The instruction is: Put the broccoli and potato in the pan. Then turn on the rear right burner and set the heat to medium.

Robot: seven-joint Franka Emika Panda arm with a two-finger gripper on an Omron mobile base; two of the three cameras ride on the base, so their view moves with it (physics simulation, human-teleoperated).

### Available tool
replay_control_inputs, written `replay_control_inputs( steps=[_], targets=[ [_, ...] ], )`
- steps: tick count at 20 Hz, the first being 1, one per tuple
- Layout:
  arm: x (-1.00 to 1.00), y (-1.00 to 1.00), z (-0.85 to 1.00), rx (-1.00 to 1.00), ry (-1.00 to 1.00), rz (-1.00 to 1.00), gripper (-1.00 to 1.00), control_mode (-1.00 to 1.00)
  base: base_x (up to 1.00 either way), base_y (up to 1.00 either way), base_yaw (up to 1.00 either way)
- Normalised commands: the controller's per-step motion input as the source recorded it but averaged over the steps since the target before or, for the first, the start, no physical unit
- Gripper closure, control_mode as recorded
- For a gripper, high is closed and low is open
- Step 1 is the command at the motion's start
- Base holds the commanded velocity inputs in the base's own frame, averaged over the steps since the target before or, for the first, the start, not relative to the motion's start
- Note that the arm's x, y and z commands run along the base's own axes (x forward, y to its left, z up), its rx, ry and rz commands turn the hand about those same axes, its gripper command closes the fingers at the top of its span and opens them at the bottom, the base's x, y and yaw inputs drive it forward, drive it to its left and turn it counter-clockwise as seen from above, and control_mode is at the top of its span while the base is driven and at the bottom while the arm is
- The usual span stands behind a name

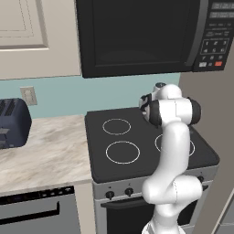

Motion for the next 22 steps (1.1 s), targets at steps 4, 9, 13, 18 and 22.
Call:
replay_control_inputs(
  steps=[4,9,13,18,22],
  targets=[
    [0.00,0.00,0.00,0.00,0.00,0.00,-1.00,-1.00,0.00,0.00,0.00],
    [-0.10,0.00,0.08,0.00,-0.04,0.00,-1.00,-1.00,0.00,0.00,0.00],
    [-0.68,0.00,0.37,0.00,-0.10,0.00,-1.00,-1.00,0.00,0.00,0.00],
    [-0.97,-0.09,0.42,0.00,-0.16,0.00,-1.00,-1.00,0.00,0.00,0.00],
    [-0.83,-0.05,0.41,0.00,-0.14,0.00,-1.00,-1.00,0.00,0.00,0.00]
  ],
)
